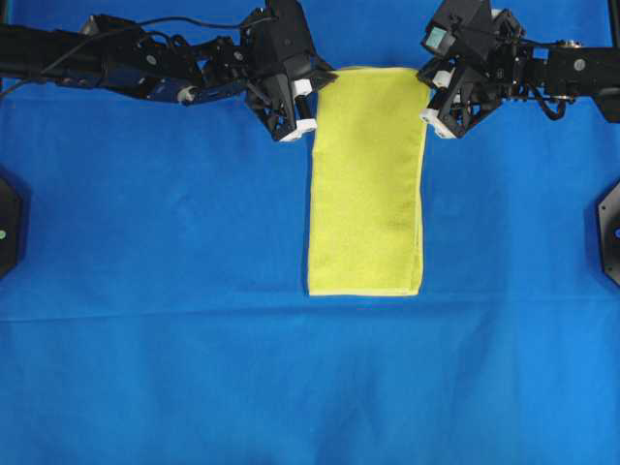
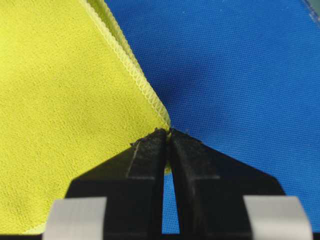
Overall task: Fold the yellow towel.
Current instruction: 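Pinch the strip's top corners with both grippers, then fold the top half of the strip down onto the bottom half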
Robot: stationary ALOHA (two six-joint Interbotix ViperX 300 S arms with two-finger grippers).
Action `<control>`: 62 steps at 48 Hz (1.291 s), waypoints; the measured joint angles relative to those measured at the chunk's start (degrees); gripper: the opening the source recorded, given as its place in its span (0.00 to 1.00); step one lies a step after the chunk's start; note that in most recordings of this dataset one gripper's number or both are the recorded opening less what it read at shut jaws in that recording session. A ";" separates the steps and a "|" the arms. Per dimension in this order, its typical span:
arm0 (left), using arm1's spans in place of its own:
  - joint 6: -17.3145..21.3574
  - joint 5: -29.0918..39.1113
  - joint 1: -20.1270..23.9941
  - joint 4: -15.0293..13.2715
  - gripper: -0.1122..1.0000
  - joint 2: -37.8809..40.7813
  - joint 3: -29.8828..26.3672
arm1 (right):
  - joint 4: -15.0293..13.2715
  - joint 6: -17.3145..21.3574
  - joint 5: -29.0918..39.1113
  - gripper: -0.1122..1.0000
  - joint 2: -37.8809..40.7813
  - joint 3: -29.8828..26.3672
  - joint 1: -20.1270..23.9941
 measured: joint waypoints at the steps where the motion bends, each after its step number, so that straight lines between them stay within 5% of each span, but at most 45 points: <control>1: 0.00 0.18 -0.09 0.00 0.12 -0.18 0.09 | 0.00 0.00 0.00 0.14 -0.09 0.09 0.00; 10: 0.00 0.88 -3.43 0.00 0.12 -3.60 2.29 | 0.97 0.53 1.76 0.14 -3.69 1.93 3.69; 18: -0.62 2.37 -8.79 0.00 0.12 -8.35 5.89 | 2.99 1.93 5.54 0.14 -8.35 3.43 11.69; 39: -2.90 5.89 -21.97 0.00 0.12 -12.13 8.79 | 3.69 14.41 12.83 0.14 -10.28 3.60 31.90; 62: -4.66 1.85 -26.89 -0.09 0.12 -4.13 8.70 | 3.69 20.74 9.67 0.14 -1.32 3.34 37.35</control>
